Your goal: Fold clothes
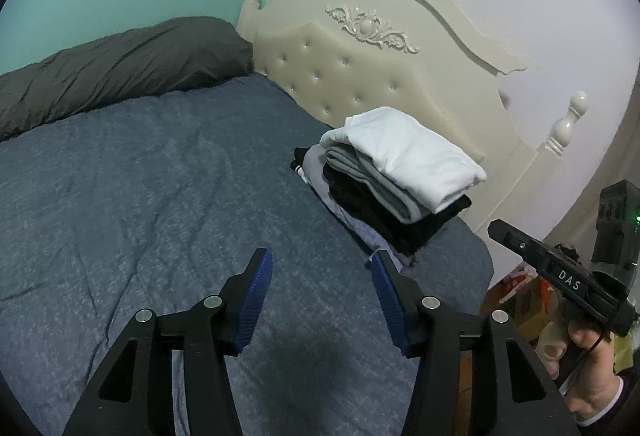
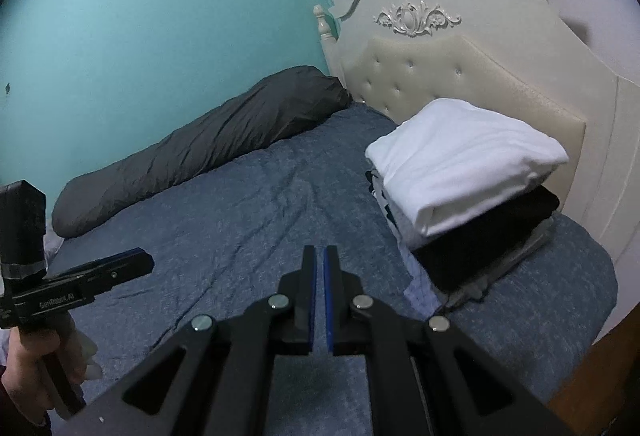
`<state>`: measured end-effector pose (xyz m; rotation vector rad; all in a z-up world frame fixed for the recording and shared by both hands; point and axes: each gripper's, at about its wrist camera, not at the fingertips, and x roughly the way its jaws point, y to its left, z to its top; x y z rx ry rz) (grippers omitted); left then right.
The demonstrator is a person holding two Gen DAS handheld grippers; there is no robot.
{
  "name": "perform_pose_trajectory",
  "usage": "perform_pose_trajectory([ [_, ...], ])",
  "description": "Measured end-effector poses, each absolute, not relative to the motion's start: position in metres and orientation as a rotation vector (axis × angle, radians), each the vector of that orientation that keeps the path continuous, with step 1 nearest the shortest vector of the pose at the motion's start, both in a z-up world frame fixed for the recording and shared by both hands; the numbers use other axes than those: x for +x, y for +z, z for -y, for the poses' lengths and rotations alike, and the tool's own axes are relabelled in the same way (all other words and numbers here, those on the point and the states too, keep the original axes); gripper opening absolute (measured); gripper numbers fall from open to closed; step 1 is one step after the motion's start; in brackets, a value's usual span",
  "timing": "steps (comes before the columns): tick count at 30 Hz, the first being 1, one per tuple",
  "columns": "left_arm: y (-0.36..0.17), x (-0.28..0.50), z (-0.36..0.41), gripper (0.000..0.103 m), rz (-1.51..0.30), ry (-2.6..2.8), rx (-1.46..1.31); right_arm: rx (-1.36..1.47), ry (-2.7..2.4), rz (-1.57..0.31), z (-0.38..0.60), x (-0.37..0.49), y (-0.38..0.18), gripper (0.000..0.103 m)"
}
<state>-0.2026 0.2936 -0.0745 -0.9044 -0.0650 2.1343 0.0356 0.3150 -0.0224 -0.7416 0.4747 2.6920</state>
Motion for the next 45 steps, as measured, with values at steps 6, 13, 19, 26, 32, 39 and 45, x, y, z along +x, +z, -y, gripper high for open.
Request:
perform_pose_trajectory([
  [6, -0.063, -0.172, -0.277, 0.065, 0.07, 2.146, -0.902, -0.73, 2.701, -0.47, -0.289, 0.062, -0.009, 0.028],
  [13, -0.05, -0.145, -0.264, 0.071, 0.055, 2.157, -0.891, -0.745, 2.697, -0.454, -0.263, 0.09, -0.001, 0.034],
  [19, -0.041, -0.127, -0.255, 0.075, 0.044, 2.17, -0.878, -0.737, 2.671, -0.46, -0.255, 0.109, 0.002, 0.049],
  [26, -0.036, -0.109, -0.252, 0.081, 0.018, 2.183, -0.869, -0.747, 2.661, -0.459, -0.245, 0.127, 0.003, 0.053],
  [32, -0.035, -0.095, -0.248, 0.086, 0.006, 2.181, -0.863, -0.738, 2.651, -0.442, -0.238, 0.143, 0.004, 0.06],
  [39, -0.025, -0.078, -0.241, 0.087, -0.011, 2.203, -0.832, -0.737, 2.637, -0.418, -0.23, 0.158, 0.005, 0.065],
  [45, -0.021, -0.065, -0.237, 0.088, -0.034, 2.213, -0.826, -0.726, 2.64, -0.416, -0.222, 0.168, 0.007, 0.071],
])
